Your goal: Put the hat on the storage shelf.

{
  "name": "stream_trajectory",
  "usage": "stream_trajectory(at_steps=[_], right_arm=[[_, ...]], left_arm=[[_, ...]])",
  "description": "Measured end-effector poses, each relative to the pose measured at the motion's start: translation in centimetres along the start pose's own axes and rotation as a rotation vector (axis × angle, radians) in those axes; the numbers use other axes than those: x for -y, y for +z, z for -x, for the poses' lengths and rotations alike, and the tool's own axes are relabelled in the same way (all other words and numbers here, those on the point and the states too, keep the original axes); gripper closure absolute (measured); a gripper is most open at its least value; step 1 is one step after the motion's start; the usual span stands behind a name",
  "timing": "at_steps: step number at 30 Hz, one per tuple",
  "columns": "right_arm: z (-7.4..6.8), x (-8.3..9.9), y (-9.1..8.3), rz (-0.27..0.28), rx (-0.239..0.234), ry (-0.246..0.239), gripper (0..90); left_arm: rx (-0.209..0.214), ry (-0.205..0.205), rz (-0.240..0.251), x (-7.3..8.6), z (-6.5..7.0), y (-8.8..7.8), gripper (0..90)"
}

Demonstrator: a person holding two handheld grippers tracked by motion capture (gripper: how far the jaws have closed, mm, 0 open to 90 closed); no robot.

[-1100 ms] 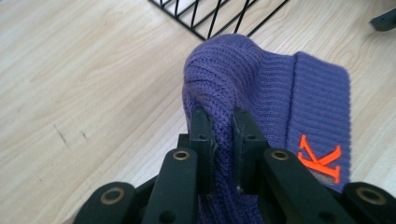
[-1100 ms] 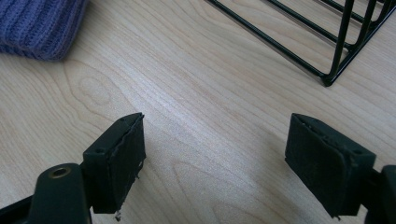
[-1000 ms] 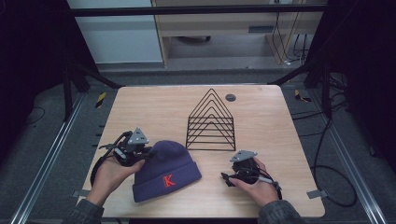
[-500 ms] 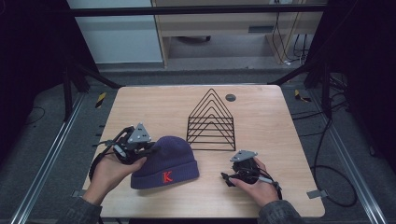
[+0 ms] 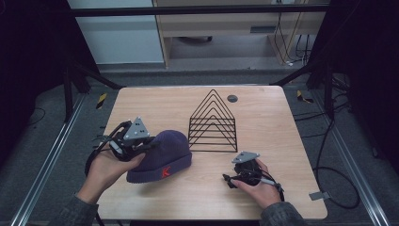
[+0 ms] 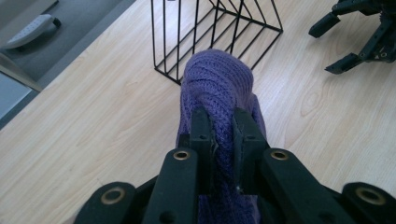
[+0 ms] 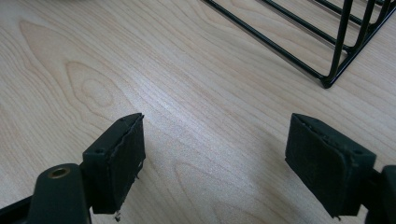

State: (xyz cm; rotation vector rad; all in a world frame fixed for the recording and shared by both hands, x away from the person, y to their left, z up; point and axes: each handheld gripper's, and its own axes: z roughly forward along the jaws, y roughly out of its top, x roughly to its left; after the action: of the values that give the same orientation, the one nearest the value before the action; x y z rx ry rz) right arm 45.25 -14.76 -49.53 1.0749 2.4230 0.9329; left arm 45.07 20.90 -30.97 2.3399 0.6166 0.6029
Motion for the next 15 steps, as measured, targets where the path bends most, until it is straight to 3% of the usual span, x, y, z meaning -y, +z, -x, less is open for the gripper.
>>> stream_trajectory(at_steps=[15], right_arm=[[-0.1,-0.1,-0.2,0.011,-0.003,-0.002,19.9]], left_arm=[[-0.03,0.028,0.04,-2.3,-0.8,-2.7,80.4]])
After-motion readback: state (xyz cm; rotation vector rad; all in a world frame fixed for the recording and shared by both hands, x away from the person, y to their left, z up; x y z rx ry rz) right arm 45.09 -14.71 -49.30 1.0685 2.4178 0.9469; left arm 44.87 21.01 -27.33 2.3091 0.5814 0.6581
